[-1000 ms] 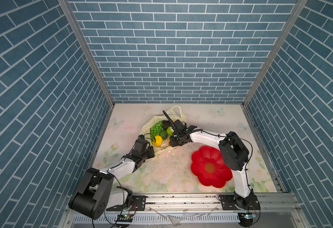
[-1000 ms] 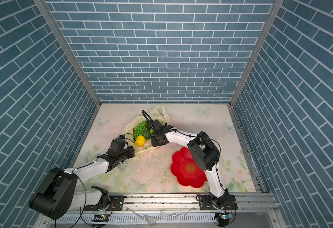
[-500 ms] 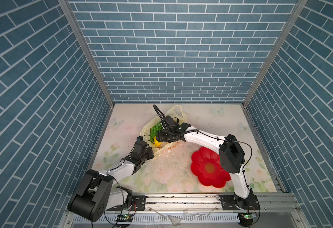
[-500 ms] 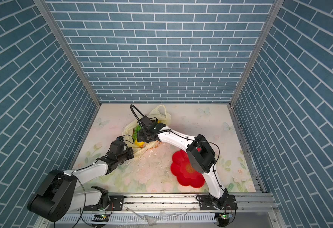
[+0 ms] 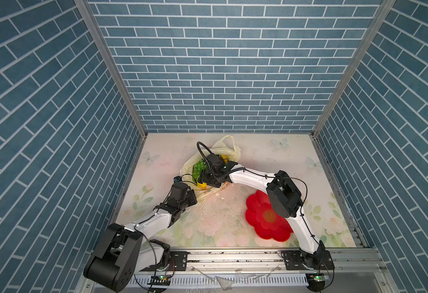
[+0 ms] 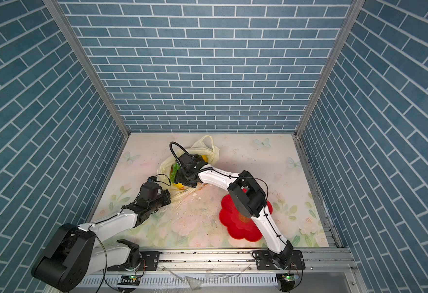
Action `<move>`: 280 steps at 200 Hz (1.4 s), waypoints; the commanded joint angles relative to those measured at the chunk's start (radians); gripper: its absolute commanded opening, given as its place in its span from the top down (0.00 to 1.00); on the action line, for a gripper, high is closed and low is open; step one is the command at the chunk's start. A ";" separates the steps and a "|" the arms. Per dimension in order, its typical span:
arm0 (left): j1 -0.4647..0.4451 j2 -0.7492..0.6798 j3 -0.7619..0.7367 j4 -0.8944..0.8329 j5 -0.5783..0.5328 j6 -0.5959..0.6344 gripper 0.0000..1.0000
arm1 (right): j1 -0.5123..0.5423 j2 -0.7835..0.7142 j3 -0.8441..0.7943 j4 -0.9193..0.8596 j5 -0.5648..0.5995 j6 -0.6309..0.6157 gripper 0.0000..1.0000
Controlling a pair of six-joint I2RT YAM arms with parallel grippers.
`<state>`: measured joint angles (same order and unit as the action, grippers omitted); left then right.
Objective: Take the fake fruits out of the plastic bag
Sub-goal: 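Close the right gripper on the yellow lemon inside the bag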
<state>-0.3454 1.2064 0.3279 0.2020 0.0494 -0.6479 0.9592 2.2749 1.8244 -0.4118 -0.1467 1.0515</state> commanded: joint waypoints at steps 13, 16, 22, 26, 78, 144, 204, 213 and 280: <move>-0.007 -0.014 -0.012 0.005 0.003 -0.006 0.98 | -0.003 0.012 0.043 0.016 0.010 0.136 0.23; -0.009 -0.016 -0.013 0.005 0.003 -0.005 0.98 | -0.004 0.012 0.040 0.019 0.009 0.142 0.22; -0.010 -0.017 -0.011 0.003 0.004 -0.004 0.98 | -0.004 0.013 0.035 0.034 0.007 0.154 0.21; -0.011 -0.016 -0.012 0.003 0.003 -0.005 0.98 | -0.006 0.013 0.033 0.039 0.007 0.160 0.21; -0.020 -0.019 -0.009 0.004 0.002 -0.003 0.98 | -0.025 0.056 0.067 0.056 -0.003 0.181 0.19; -0.026 -0.018 -0.007 0.008 0.001 -0.002 0.97 | -0.028 0.102 0.105 0.040 -0.001 0.172 0.30; -0.025 -0.015 -0.005 0.010 -0.003 0.000 0.97 | -0.026 0.054 0.069 0.081 0.010 0.121 0.39; -0.026 -0.013 -0.005 0.010 -0.004 -0.001 0.97 | -0.025 0.043 0.060 0.083 0.016 0.112 0.39; -0.026 -0.016 -0.002 0.002 -0.010 0.004 0.97 | -0.008 -0.139 -0.086 0.127 0.098 -0.034 0.41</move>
<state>-0.3653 1.1969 0.3283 0.2054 0.0486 -0.6514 0.9394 2.2810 1.8042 -0.3065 -0.1246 1.1152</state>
